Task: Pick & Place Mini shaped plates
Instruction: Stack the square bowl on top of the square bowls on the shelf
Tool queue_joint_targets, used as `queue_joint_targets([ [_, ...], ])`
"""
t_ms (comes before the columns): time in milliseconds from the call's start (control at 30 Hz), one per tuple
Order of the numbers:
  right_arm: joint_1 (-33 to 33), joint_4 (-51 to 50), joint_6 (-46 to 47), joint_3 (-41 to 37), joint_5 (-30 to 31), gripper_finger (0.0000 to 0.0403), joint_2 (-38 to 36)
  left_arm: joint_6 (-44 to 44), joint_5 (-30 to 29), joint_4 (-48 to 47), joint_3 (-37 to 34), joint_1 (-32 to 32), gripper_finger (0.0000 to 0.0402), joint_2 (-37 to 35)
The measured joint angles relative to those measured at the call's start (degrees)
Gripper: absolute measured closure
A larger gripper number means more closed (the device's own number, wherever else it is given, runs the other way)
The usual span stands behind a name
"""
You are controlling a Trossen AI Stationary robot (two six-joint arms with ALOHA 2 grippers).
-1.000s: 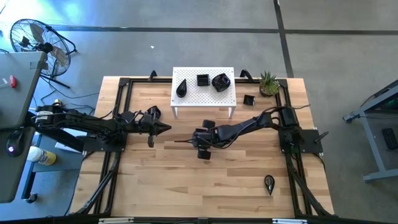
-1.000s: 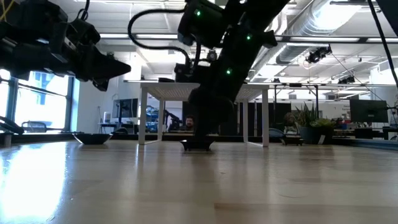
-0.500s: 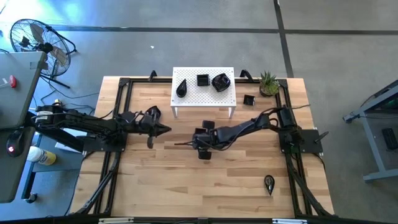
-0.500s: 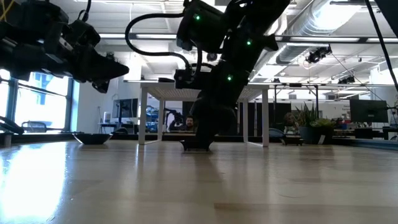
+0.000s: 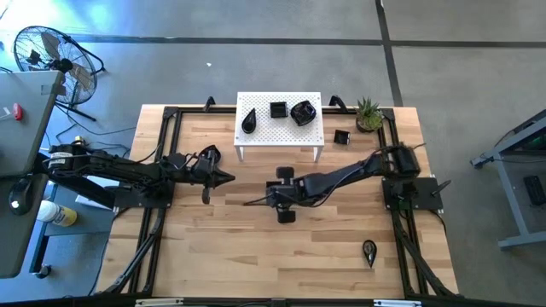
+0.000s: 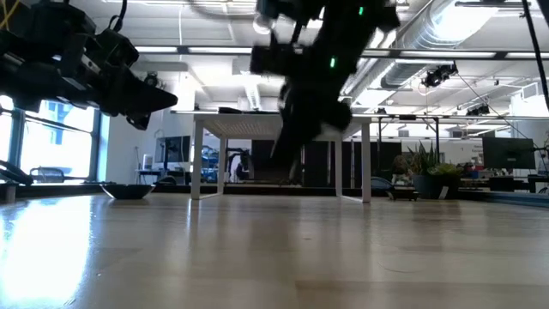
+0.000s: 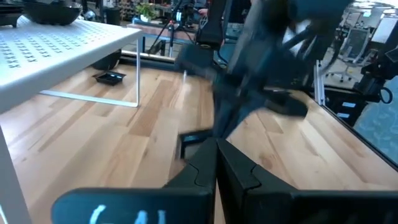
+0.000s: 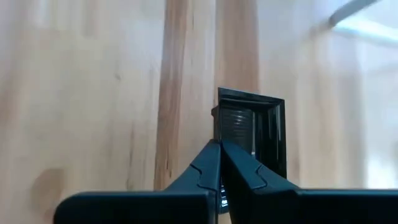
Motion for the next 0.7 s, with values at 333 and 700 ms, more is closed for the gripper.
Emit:
queue_joint_targets([
  [333,-2.6,-0.5,-8.7,0.1,7.9,0.0399,-17.2,0.0,-0.2,-1.3,0.0,0.0,0.0401,0.0],
  [700,-20.4,3.4,-26.3,2.7,7.1,0.0399,-19.9,0.0,-0.3,-1.0,0.0,0.0,0.0401,0.0],
])
